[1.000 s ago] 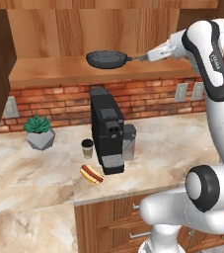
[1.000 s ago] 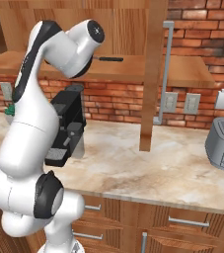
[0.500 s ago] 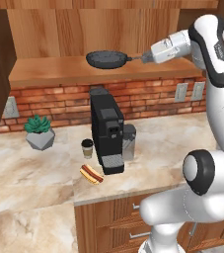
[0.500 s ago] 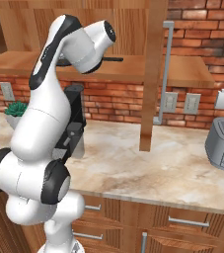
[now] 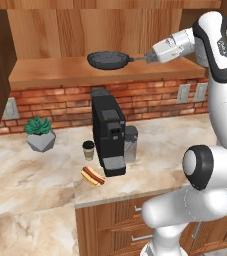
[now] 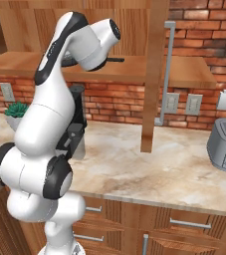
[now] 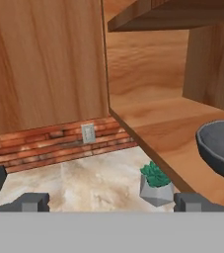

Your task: Pick the pan from the cabinet and place it on the stove. Then turn on the stove burner for the pan.

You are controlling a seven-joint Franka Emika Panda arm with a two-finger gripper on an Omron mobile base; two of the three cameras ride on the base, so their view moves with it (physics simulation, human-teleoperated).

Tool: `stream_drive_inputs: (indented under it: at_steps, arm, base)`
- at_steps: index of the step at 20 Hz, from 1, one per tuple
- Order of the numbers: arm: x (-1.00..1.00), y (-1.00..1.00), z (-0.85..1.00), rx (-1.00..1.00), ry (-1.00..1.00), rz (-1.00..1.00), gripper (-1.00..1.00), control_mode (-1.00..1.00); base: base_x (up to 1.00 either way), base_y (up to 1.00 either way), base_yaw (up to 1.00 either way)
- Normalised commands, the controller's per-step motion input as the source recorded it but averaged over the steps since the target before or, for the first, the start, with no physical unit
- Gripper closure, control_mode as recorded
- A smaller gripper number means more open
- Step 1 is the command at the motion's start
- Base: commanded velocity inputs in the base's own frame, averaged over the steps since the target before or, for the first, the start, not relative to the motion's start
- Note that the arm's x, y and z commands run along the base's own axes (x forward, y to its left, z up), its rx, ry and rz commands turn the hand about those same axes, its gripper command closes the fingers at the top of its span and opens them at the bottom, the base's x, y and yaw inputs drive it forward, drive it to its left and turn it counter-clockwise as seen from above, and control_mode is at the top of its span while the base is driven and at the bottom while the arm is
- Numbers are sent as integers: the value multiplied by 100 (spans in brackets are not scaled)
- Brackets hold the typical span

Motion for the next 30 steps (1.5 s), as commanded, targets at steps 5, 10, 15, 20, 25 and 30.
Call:
stream_drive_inputs:
  at_steps: [5, 10, 15, 20, 25, 30]
  arm:
    - [11, 0, -8, 0, 0, 0, -100, -100]
    - [11, 4, -12, 1, -2, 0, -100, -100]
    - [12, 0, -1, 1, -1, 0, -100, -100]
    - [19, 0, -1, 0, -1, 0, -100, -100]
    - [22, -1, -4, 0, -4, 0, -100, -100]
    - [20, -14, -6, 0, -9, 4, -100, -100]
  base:
    - [0, 0, 0]
    - [0, 0, 0]
    - [0, 0, 0]
    - [0, 0, 0]
    - [0, 0, 0]
    - [0, 0, 0]
